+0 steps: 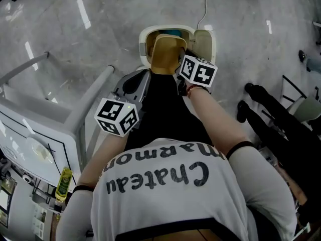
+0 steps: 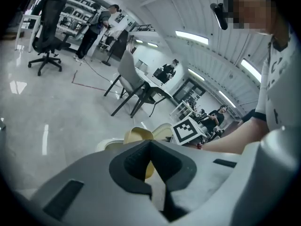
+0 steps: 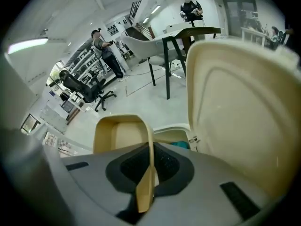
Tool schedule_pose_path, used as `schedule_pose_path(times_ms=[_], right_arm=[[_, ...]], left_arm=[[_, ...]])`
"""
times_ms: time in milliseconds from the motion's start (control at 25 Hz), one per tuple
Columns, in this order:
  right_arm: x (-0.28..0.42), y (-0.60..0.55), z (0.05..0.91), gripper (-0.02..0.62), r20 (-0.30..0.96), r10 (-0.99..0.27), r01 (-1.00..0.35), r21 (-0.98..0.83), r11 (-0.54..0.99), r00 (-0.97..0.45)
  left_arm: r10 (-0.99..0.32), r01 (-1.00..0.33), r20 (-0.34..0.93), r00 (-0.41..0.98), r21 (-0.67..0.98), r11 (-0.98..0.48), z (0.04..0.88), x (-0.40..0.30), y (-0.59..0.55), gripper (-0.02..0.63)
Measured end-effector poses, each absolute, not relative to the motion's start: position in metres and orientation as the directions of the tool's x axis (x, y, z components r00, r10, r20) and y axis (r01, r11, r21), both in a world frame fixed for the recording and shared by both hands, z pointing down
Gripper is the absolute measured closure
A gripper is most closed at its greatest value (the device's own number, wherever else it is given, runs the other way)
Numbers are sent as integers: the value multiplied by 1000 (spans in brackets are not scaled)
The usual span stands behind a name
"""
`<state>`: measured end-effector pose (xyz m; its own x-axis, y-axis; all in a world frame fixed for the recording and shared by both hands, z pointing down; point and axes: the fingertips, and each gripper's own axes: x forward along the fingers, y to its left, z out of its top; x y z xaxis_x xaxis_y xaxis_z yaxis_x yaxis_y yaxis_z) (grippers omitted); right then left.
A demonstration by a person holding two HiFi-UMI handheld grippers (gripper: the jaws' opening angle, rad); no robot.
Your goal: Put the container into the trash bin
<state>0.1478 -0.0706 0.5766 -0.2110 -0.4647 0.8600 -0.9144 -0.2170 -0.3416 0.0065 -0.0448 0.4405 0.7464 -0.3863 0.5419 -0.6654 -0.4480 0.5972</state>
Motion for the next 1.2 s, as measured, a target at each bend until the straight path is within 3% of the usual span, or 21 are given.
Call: schedule_pose_path(times_ms=[520, 1200], right_arm=[[151, -92, 670, 563, 894, -442, -978, 19, 206, -76], [127, -115, 730, 563, 906, -413, -956, 36, 290, -91]], left_arm=[[-428, -726, 592, 683, 615, -307, 509, -27, -29, 583], [-469, -758, 616, 633, 615, -216, 552, -63, -33, 583]])
